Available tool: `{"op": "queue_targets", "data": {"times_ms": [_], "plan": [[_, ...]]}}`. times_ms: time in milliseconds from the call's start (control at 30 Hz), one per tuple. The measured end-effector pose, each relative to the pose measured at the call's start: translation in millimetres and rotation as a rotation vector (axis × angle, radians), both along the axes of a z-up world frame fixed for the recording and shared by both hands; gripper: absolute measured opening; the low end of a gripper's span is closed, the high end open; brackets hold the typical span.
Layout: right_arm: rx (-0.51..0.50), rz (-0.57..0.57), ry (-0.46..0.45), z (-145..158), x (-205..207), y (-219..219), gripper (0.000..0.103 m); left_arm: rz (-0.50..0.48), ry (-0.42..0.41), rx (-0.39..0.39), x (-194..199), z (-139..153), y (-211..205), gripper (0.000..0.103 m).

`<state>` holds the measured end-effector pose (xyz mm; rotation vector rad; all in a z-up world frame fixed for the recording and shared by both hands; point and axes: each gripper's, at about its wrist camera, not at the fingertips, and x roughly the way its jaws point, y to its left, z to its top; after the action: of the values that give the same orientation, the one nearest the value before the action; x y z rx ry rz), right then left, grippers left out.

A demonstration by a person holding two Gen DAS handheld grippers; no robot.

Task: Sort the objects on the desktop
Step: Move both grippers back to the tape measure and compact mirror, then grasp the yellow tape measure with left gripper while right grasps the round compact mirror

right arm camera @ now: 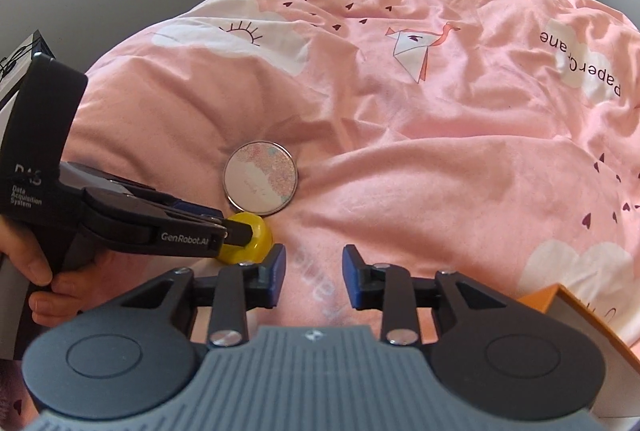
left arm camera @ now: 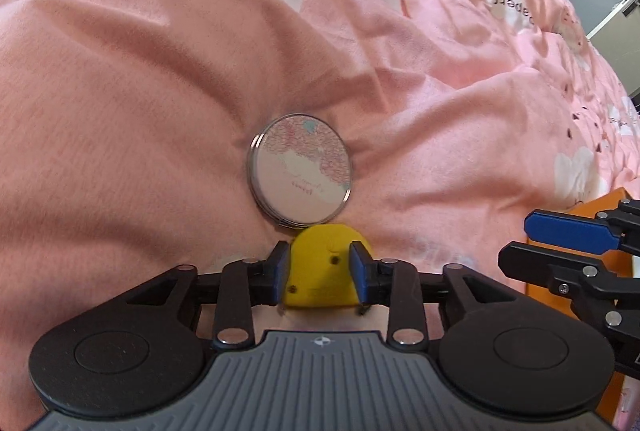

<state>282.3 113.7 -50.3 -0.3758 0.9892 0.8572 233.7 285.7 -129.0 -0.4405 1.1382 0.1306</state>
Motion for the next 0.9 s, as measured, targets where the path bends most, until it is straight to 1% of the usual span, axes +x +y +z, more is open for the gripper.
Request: {"op": "queue_targets", "data": {"times_ms": [67, 167, 300, 333, 433, 533, 667, 767, 800, 833, 867, 900], "plan": [[0.0, 0.002, 0.007, -3.6, 3.4, 3.3, 0.033, -0.003, 0.002, -0.044, 1.6, -7.7, 2.8, 0.051], [0.003, 0.003, 0.019, -7.5, 6.3, 6.7, 0.033, -0.01, -0.002, -0.037, 3.7, -11.1, -0.2, 0.055], [-0.005, -0.001, 0.029, -13.1, 9.9, 9.9, 0.033, -0.017, -0.004, -0.037, 4.7, -11.7, -0.9, 0.056], [-0.008, -0.005, 0.03, -14.4, 10.9, 10.7, 0.033, -0.022, -0.007, -0.037, 5.2, -12.0, -1.2, 0.054], [-0.01, -0.018, 0.033, -16.5, 13.4, 11.6, 0.033, -0.032, -0.027, -0.017, 2.8, -9.3, -2.7, 0.044], [-0.007, -0.02, 0.025, -14.9, 12.6, 11.9, 0.033, -0.054, -0.068, 0.013, -3.6, -3.6, -5.0, 0.034], [-0.011, -0.021, 0.016, -13.6, 12.2, 10.5, 0.033, -0.119, -0.122, 0.051, -12.6, 3.8, -15.4, 0.031], [-0.021, -0.031, 0.011, -14.2, 13.2, 8.4, 0.033, -0.152, -0.129, 0.046, -15.2, 4.1, -20.6, 0.031], [-0.025, -0.035, 0.011, -14.8, 13.7, 7.9, 0.033, -0.158, -0.123, 0.038, -14.1, 2.4, -21.5, 0.033], [-0.027, -0.039, 0.012, -15.3, 14.0, 7.3, 0.033, -0.153, -0.109, 0.024, -11.9, -1.2, -21.3, 0.039], [-0.029, -0.042, 0.014, -15.6, 14.2, 6.9, 0.033, -0.139, -0.094, 0.005, -9.8, -5.4, -19.8, 0.048], [-0.03, -0.042, 0.014, -15.8, 14.1, 6.7, 0.033, -0.122, -0.081, -0.026, -8.3, -11.1, -16.9, 0.052]]}}
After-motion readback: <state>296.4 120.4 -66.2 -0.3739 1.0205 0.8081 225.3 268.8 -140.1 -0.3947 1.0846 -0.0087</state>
